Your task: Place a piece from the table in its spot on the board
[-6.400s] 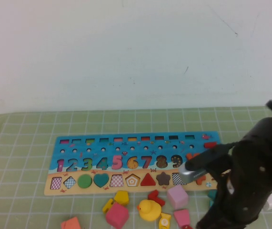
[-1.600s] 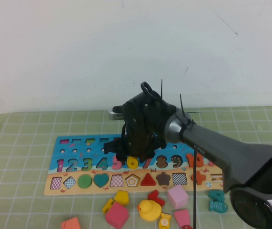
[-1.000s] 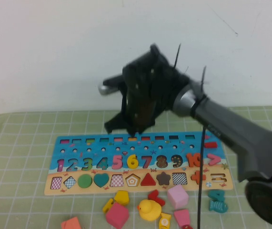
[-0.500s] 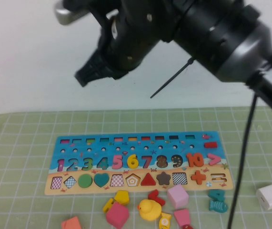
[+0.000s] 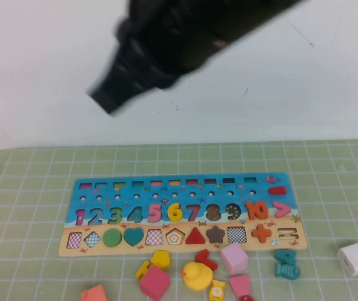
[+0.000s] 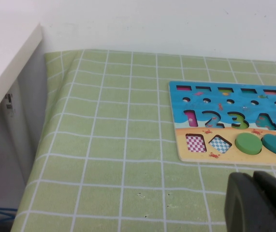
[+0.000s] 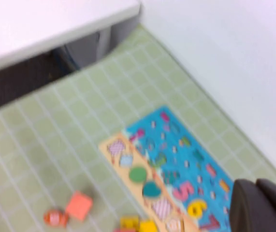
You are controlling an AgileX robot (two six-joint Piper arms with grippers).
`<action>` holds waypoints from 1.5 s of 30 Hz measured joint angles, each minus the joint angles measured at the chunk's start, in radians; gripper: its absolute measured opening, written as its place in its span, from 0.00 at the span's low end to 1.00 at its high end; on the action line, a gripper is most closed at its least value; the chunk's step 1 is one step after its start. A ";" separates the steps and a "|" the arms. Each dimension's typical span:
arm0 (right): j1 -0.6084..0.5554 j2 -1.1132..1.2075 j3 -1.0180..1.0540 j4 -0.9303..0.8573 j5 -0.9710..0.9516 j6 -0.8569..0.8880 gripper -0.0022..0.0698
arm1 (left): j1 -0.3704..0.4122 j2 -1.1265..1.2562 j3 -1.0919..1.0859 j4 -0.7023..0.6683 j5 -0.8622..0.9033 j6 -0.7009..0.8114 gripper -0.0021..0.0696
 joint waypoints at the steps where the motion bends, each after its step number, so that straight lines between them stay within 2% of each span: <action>1: 0.000 -0.026 0.045 -0.003 0.000 -0.002 0.03 | 0.000 0.000 0.000 0.000 0.000 0.000 0.03; 13: -0.002 -0.396 0.530 0.041 -0.028 -0.127 0.03 | 0.000 0.000 0.000 0.000 0.000 0.000 0.03; 19: -0.003 -0.616 0.830 0.030 -0.204 -0.139 0.03 | 0.000 0.000 0.000 0.000 0.000 0.000 0.03; 25: -0.040 -0.845 1.169 -0.092 -0.525 -0.123 0.03 | 0.000 0.000 0.000 0.000 0.000 0.000 0.03; 30: -0.216 -0.988 1.453 -0.130 -0.823 -0.114 0.03 | 0.000 0.000 0.000 0.000 0.000 0.000 0.03; 36: -0.470 -1.145 1.708 -0.121 -1.077 -0.111 0.03 | 0.000 0.000 0.000 0.000 0.000 0.000 0.03; 45: -0.786 -1.477 1.998 -0.072 -1.157 -0.111 0.03 | 0.000 0.000 0.000 0.000 0.000 0.000 0.03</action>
